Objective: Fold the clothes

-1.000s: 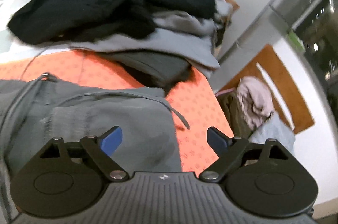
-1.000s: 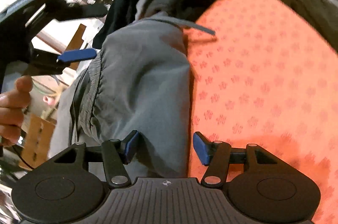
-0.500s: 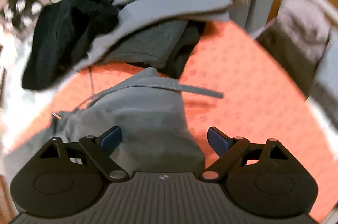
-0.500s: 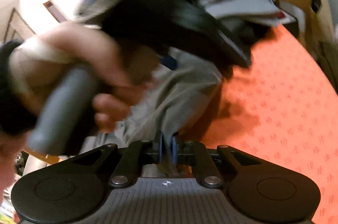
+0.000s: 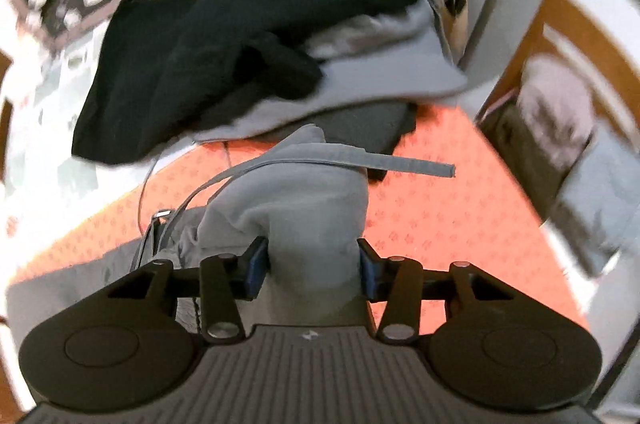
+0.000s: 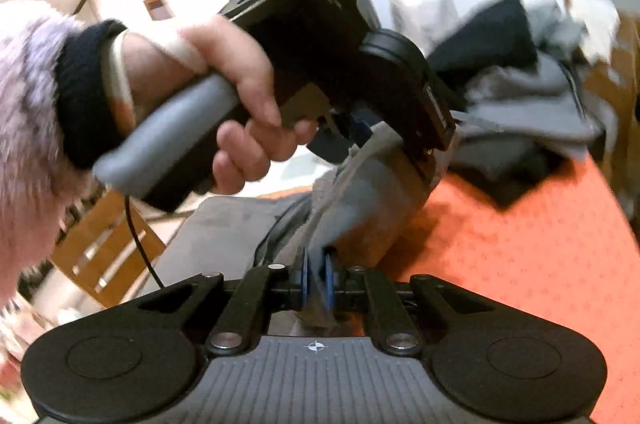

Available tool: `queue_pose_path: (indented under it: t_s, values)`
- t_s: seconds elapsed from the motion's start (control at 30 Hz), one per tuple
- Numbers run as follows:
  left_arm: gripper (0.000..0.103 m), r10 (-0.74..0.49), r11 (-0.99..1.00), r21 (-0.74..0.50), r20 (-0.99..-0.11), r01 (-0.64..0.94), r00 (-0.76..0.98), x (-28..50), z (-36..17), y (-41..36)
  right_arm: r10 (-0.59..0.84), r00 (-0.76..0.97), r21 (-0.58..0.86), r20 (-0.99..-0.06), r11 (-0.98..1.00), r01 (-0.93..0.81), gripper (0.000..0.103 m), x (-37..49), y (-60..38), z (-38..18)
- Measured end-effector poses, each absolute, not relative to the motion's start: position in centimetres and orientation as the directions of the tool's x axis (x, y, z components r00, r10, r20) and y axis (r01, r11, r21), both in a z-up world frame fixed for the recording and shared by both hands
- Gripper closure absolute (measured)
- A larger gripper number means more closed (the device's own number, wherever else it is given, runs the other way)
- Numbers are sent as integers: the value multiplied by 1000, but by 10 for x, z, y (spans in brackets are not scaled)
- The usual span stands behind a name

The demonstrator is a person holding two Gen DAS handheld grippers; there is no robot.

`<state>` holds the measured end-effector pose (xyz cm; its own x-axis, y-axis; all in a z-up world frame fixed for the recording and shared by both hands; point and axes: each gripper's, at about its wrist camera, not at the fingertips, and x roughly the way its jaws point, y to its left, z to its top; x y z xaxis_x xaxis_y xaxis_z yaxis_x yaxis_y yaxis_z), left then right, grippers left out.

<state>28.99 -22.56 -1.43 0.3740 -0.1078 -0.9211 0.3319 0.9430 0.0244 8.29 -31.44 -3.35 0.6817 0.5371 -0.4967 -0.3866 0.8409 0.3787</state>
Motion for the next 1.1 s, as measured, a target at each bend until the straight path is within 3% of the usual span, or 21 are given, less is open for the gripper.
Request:
queue_pose_path:
  t_s: [0.2,0.37,0.67,1.1]
  values:
    - [54,-293,953,-239,-881,185,371,297,19,-126,531,705,254,-470,846,-469,92,80,-264,-15]
    - [54,-387,922,-360,-838,144,384,294,25,-48,518,717,168,-466,848,-503,92,76,-209,-8]
    - [53,-484,871,-477,-795,116,365,305,7,77,476,716,35,-511,843,-536,92,82,-96,-14]
    - [50,-548,803,-594,-772,-58,322,318,-82,216,411,656,-81,-633,807,-585,92,88,38,-66]
